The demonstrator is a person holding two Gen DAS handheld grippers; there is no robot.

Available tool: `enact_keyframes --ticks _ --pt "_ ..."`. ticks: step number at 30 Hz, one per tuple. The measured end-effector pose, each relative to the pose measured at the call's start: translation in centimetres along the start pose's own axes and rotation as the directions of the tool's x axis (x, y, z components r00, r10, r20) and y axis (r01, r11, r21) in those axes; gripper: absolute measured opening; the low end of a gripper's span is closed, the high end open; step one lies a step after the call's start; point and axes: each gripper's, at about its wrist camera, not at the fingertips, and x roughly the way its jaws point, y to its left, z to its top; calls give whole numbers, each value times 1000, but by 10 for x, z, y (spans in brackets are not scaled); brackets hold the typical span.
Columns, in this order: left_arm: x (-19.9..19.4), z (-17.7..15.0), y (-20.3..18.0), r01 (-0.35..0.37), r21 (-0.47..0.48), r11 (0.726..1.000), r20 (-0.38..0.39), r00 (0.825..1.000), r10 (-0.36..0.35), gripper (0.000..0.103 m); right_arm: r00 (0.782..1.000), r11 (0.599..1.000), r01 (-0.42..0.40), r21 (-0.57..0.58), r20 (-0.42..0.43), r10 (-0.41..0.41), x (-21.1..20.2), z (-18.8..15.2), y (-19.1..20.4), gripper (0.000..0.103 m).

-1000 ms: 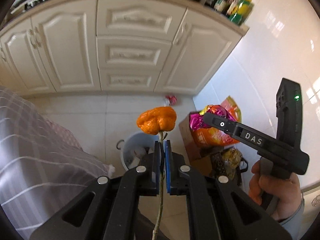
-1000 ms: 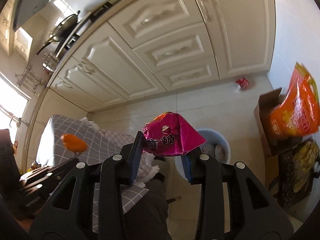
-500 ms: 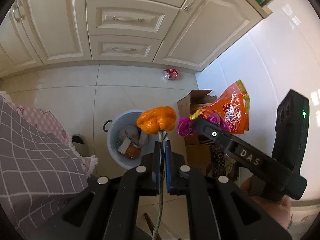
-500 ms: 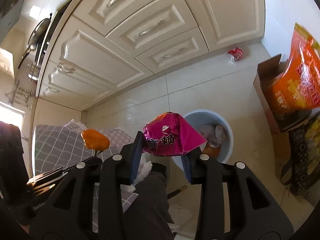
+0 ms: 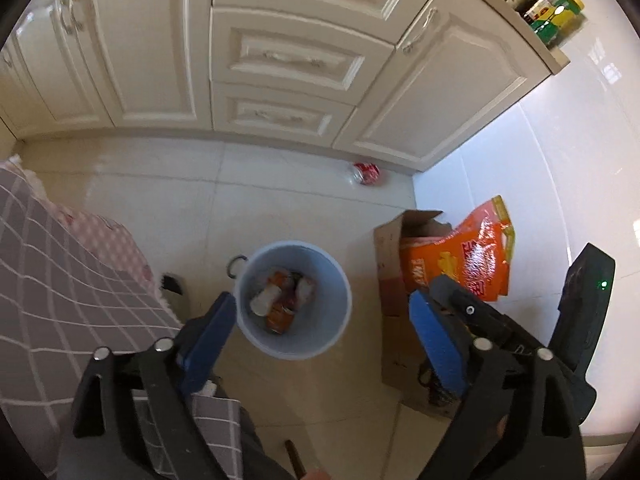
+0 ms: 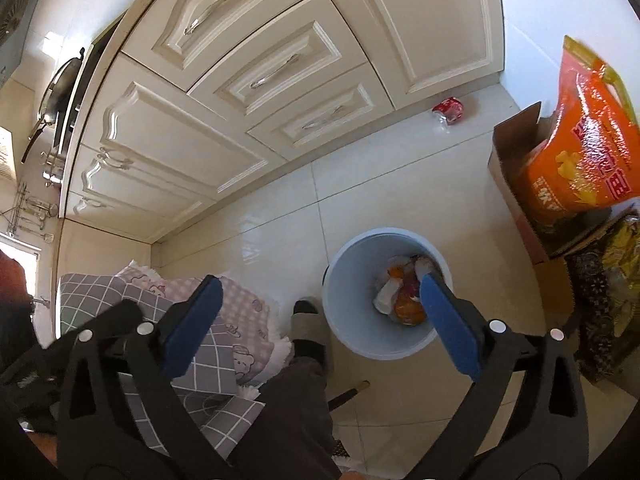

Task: Collect trash
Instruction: 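Open both tools to drop the flower and pink bag into the bin, then move both tools back toward the wrappers on the table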

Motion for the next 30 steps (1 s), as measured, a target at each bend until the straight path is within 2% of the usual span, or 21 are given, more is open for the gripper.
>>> enact_keyframes --ticks 5,11,15,22,30 --pt "-23 -5 -5 -57 33 998 50 997 55 90 1000 1000 -9 -10 23 9 -14 -2 10 97" --pt "-63 -14 -8 -52 58 997 123 991 44 90 998 999 -22 -44 66 25 -40 -4 32 97" --pt "-100 -25 -12 -67 108 992 191 981 45 90 994 996 -23 -87 101 32 -61 -9 53 97" --pt "-170 -45 0 -92 119 989 327 944 49 90 985 984 -55 -168 152 81 -96 -19 96 97" --pt "-240 -69 27 -117 93 989 438 897 65 90 970 955 -95 -283 191 153 -133 -38 157 97"
